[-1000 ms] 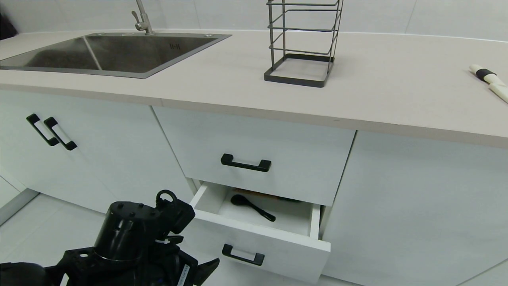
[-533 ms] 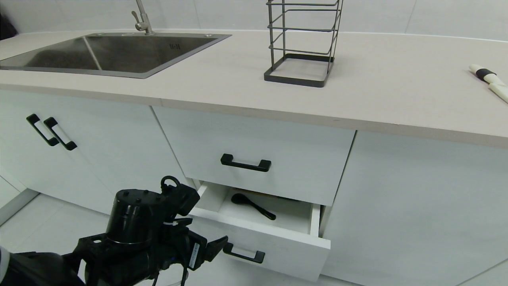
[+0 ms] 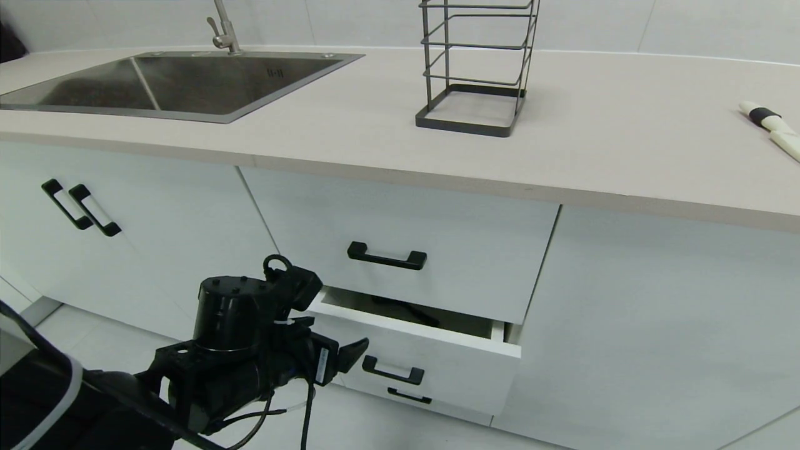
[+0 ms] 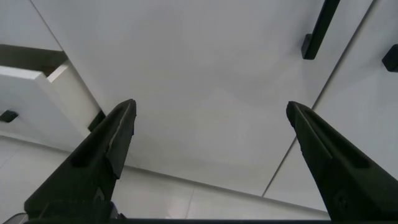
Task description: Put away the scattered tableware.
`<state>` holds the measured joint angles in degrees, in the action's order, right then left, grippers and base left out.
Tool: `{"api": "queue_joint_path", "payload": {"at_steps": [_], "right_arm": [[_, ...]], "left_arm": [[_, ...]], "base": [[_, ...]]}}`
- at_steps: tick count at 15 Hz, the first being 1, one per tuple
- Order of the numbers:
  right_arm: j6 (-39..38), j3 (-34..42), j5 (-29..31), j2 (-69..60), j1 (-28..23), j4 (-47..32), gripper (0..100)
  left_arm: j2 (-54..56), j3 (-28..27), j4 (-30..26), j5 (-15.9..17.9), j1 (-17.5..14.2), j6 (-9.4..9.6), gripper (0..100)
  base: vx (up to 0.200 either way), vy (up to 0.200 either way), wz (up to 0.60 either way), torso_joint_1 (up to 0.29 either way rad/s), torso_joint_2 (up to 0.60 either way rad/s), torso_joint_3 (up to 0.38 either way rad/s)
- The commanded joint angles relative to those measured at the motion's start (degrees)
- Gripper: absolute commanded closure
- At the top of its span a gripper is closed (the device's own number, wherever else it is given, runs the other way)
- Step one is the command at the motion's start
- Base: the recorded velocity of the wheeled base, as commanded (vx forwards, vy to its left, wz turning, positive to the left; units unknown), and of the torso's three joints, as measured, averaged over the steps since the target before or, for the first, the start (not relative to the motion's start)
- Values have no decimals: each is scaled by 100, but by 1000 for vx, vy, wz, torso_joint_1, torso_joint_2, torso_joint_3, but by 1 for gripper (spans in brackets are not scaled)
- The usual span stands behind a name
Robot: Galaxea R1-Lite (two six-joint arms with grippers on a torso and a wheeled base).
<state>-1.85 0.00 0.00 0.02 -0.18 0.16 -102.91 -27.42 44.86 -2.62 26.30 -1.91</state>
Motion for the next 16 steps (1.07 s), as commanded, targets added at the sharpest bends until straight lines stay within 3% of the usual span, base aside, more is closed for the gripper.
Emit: {"api": "queue_joint_path", "payload": {"at_steps": [1, 5, 16], "right_arm": [[1, 0, 0, -2, 1, 2, 0], [1, 0, 0, -2, 1, 2, 0], [1, 0, 0, -2, 1, 2, 0]], "left_arm": [[-291, -62, 295, 16, -133, 7, 0], [-563, -62, 1121, 130, -186, 24, 0], [-387, -27, 1253, 236, -274, 51, 0]], "base": [[0, 0, 0, 0, 0, 0], [0, 0, 0, 0, 0, 0], [0, 0, 0, 0, 0, 0]]}}
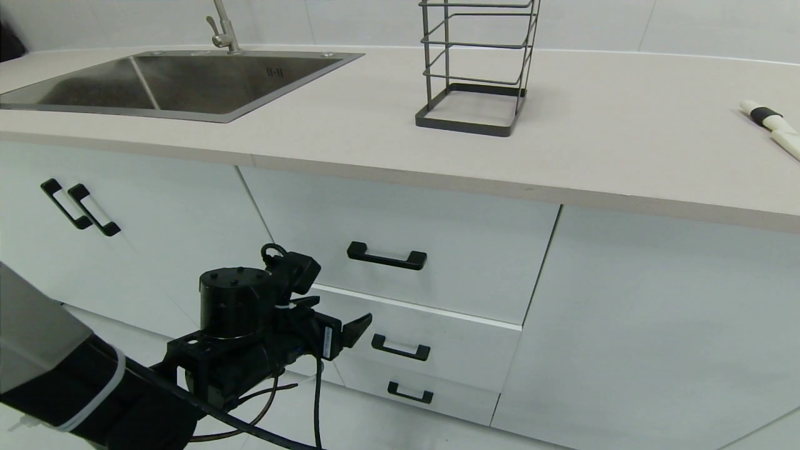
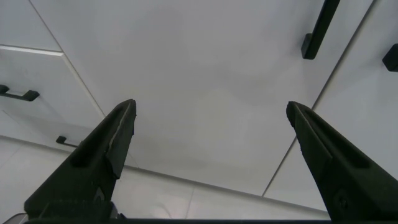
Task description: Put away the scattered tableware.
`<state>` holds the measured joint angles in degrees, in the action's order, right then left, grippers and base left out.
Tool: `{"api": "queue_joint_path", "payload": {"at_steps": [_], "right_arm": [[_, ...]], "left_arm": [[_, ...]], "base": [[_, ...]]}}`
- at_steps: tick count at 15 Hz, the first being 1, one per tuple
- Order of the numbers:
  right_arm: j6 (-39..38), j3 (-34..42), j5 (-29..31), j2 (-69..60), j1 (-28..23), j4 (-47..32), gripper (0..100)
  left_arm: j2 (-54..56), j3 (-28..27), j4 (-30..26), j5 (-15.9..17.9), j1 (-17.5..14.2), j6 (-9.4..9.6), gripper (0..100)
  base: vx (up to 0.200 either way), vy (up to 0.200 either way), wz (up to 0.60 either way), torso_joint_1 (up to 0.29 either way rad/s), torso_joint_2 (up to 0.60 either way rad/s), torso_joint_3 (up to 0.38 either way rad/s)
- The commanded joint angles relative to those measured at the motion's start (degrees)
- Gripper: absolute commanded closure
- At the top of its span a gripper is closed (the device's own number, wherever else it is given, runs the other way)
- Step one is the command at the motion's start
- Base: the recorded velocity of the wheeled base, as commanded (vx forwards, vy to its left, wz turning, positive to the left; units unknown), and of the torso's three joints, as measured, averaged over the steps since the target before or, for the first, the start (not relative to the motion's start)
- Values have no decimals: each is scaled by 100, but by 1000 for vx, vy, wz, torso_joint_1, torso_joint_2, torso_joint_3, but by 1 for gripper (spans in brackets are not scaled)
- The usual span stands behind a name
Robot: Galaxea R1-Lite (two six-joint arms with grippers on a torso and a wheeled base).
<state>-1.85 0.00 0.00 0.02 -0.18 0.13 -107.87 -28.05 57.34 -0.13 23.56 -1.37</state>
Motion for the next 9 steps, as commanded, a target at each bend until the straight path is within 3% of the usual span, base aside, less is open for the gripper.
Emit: {"api": "queue_joint_path", "payload": {"at_steps": [1, 6, 7, 9], "right_arm": [[1, 0, 0, -2, 1, 4, 0], [1, 0, 9, -2, 1, -5, 0], [18, 0, 9, -2, 1, -13, 0], [53, 0, 9, -2, 1, -13, 0]], "left_arm": [[328, 151, 5, -13, -1, 5, 0], [2042, 1082, 22, 101, 17, 66, 0], [2745, 1434, 22, 260, 25, 128, 0], [3519, 1794, 31, 286, 8, 75, 0]], "base": [[0, 0, 0, 0, 0, 0], [0, 0, 0, 0, 0, 0], [0, 0, -600, -2, -2, 2], [0, 0, -600, 7, 0, 5]]}}
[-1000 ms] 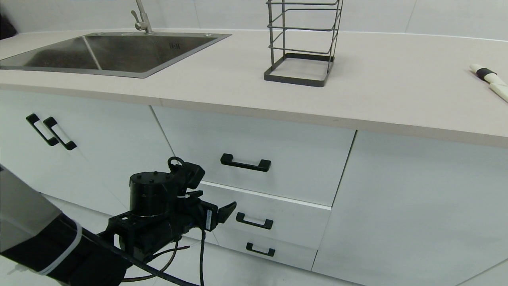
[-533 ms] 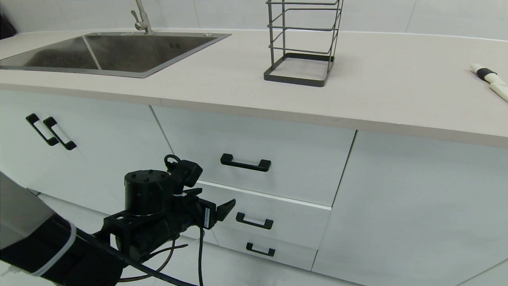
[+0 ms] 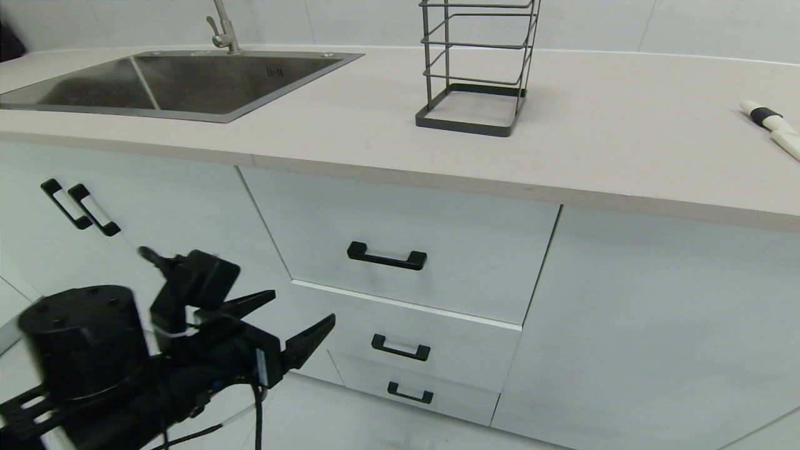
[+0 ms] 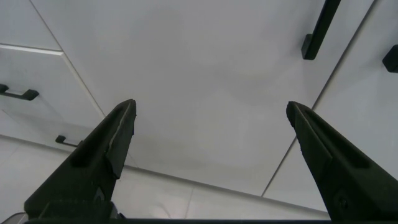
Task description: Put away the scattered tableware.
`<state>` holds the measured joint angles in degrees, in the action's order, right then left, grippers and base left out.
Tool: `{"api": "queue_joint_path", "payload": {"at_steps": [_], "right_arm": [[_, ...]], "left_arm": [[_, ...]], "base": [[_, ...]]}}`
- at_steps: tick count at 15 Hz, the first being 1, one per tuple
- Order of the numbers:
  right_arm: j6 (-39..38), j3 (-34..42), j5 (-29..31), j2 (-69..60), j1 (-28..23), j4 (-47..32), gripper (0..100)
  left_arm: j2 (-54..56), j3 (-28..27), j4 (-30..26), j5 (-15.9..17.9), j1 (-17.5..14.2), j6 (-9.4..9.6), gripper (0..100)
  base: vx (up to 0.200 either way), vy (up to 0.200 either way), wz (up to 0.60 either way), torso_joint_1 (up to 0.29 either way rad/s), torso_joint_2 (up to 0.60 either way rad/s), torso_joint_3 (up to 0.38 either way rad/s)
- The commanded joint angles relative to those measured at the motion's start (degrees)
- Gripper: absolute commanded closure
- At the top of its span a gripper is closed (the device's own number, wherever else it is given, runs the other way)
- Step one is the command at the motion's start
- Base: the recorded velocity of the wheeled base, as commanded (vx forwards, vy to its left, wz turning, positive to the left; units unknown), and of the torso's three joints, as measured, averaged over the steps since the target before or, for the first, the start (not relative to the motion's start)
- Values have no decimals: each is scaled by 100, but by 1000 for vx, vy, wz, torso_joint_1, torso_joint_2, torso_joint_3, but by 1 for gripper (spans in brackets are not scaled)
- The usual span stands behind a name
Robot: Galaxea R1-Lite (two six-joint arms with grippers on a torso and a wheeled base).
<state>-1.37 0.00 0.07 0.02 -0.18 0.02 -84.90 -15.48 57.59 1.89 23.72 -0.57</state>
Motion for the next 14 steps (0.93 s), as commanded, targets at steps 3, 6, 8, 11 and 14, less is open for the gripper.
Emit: {"api": "queue_joint_path", "payload": {"at_steps": [3, 6, 8, 11, 14], "right_arm": [[5, 0, 1, -2, 1, -2, 0], [5, 0, 1, -2, 1, -2, 0], [5, 0, 1, -2, 1, -2, 0], [-4, 0, 1, -2, 1, -2, 0], [5, 0, 1, -2, 1, -2, 0]], "left_arm": [[3155, 1355, -20, 127, -483, -145, 0], [4253, 1548, -160, 294, -922, -180, 0], [5202, 1548, -564, 470, -1370, -162, 0], [6556, 1531, -1953, 743, -1924, -110, 0], [7778, 1478, -3465, 734, -2135, -127, 0]], "base": [[0, 0, 0, 0, 0, 0], [0, 0, 0, 0, 0, 0], [0, 0, 0, 0, 0, 0], [0, 0, 0, 0, 0, 0], [0, 0, -400, 2, 2, 2]]}}
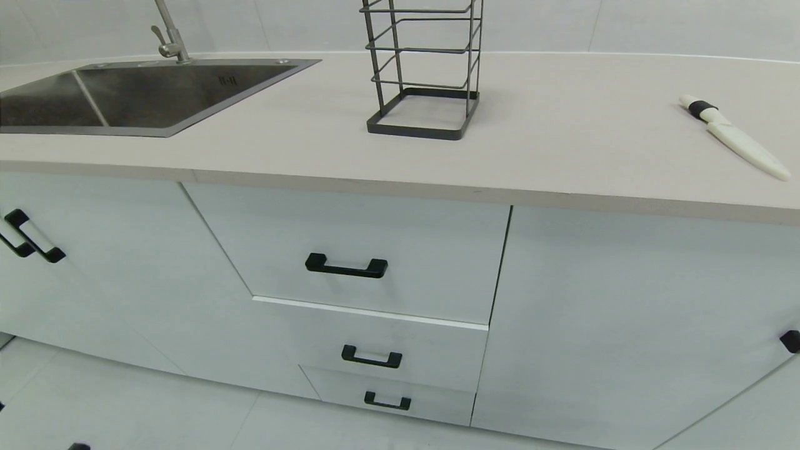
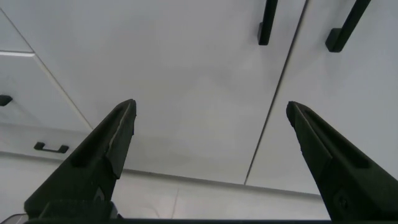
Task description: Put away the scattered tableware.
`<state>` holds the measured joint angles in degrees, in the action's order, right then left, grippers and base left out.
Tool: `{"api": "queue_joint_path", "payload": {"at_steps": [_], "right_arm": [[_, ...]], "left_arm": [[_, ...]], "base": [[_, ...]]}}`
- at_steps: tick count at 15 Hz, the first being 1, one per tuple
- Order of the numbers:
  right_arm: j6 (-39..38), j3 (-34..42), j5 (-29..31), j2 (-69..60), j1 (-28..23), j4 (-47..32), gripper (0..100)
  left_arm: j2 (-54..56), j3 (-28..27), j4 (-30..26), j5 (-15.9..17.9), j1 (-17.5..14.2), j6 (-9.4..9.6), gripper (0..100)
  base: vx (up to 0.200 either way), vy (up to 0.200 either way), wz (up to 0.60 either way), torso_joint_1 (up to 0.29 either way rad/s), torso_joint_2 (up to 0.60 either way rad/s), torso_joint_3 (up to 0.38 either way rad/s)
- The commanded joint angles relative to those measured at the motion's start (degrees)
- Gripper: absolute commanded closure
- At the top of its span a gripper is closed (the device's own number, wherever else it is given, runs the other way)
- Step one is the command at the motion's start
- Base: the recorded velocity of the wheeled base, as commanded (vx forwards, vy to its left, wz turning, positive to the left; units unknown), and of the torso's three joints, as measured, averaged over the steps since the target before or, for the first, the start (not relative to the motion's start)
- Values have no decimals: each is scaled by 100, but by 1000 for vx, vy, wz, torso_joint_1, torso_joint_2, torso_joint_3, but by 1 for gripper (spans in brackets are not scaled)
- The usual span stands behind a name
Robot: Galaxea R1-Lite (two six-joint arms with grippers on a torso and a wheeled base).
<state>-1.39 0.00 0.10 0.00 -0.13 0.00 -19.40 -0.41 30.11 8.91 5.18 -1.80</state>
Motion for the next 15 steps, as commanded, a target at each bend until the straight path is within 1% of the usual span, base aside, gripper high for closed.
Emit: {"api": "queue_joint_path", "payload": {"at_steps": [1, 2, 3, 4, 5, 6, 7, 9, 12, 13, 14, 15], "right_arm": [[-2, 0, -1, 0, -4, 0, 0], [-2, 0, -1, 0, -4, 0, 0], [-2, 0, -1, 0, -4, 0, 0], [-2, 0, -1, 0, -4, 0, 0], [-10, 0, -1, 0, -4, 0, 0], [-19, 0, -1, 0, -4, 0, 0], [-19, 0, -1, 0, -4, 0, 0], [-2, 0, -1, 0, -4, 0, 0], [-2, 0, -10, 0, -4, 0, 0], [-2, 0, -1, 0, -4, 0, 0], [-2, 0, -1, 0, -4, 0, 0], [-2, 0, -1, 0, -4, 0, 0]], "left_arm": [[1711, 15, -1394, 49, -377, -4, 0], [1940, 41, -2000, 76, -536, 5, 0], [1940, 41, -2062, 32, -527, -4, 0], [1940, 41, -2449, -285, -527, 13, 0], [1940, -2, -2888, -1076, -527, 110, 0], [1940, 33, -2941, -1445, -536, 216, 0], [1940, 33, -2950, -1304, -536, 224, 0], [1940, 33, -2993, -1155, -527, 356, 0], [1940, 33, -3002, -1128, -527, 347, 0], [1940, 41, -3002, -1128, -536, 418, 0], [1940, 41, -3002, -1128, -536, 523, 0], [1940, 41, -3002, -1120, -536, 541, 0]], "base": [[0, 0, -600, 7, 12, 2], [0, 0, 0, 0, 0, 0], [0, 0, 0, 0, 0, 0], [0, 0, 0, 0, 0, 0], [0, 0, 0, 0, 0, 0], [0, 0, 0, 0, 0, 0], [0, 0, 0, 0, 0, 0], [0, 0, 0, 0, 0, 0], [0, 0, 0, 0, 0, 0], [0, 0, 0, 0, 0, 0], [0, -200, 0, -7, 2, 2], [0, -200, 0, 2, 2, 2]]}}
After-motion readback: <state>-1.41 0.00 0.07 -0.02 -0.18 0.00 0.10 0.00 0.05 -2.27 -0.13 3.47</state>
